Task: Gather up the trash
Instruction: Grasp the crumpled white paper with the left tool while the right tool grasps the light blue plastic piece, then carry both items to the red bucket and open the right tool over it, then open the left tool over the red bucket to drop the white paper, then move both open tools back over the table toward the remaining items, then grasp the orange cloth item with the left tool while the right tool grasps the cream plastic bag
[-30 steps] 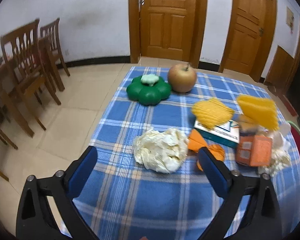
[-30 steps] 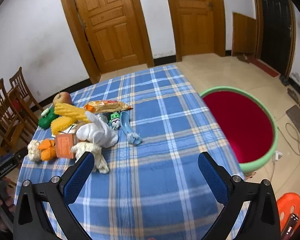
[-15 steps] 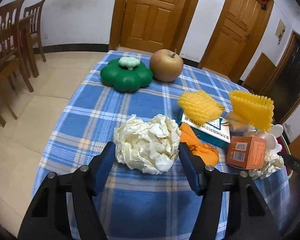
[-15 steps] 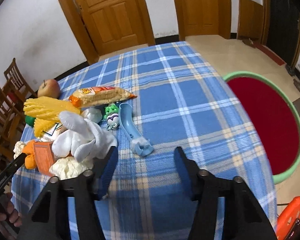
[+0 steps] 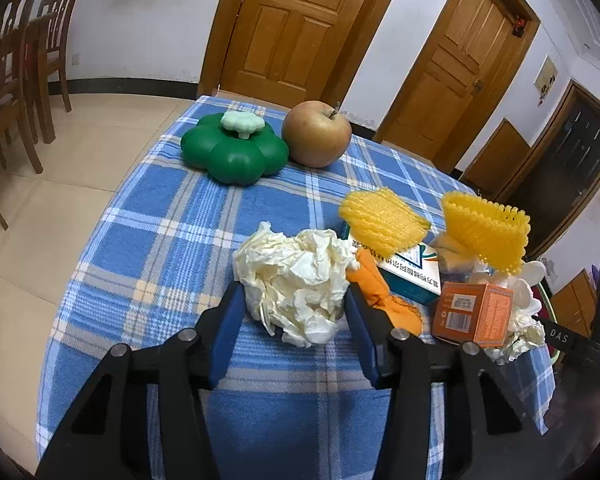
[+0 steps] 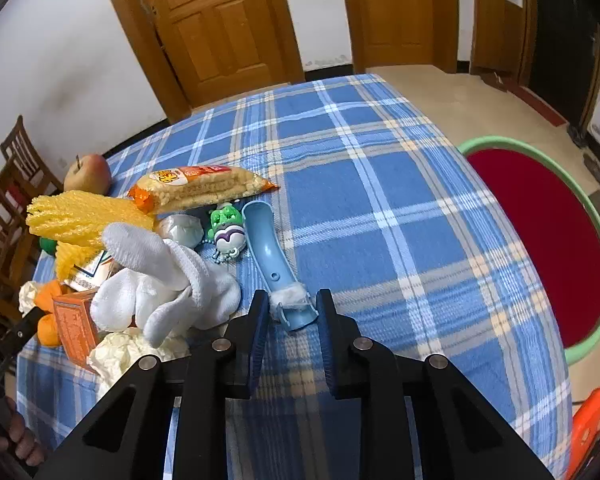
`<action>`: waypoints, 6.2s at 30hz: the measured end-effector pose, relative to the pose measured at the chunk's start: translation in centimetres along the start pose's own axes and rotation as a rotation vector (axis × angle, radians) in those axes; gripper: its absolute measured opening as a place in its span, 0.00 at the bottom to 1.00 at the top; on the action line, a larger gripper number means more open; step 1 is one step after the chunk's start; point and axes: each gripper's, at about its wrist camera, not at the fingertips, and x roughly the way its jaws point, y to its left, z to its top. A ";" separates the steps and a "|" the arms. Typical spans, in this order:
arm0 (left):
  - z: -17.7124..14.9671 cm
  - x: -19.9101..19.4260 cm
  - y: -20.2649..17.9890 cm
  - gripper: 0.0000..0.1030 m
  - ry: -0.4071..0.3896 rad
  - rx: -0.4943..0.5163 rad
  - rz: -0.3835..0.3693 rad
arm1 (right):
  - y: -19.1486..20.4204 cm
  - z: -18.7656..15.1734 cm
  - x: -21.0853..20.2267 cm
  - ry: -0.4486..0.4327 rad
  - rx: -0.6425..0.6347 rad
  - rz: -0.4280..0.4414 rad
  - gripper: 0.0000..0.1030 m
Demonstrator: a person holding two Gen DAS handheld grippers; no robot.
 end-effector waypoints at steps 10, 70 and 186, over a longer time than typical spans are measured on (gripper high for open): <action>-1.1 -3.9 -1.4 0.48 -0.048 0.048 0.025 | -0.6 -2.4 -3.8 -0.072 0.019 0.044 0.19; -3.1 4.7 -34.6 0.48 0.151 0.544 -0.261 | -22.1 -3.5 -7.5 -0.229 0.426 0.024 0.31; -2.1 1.0 -7.2 0.19 0.099 0.084 -0.046 | 1.7 -4.9 -5.9 -0.070 0.010 0.198 0.54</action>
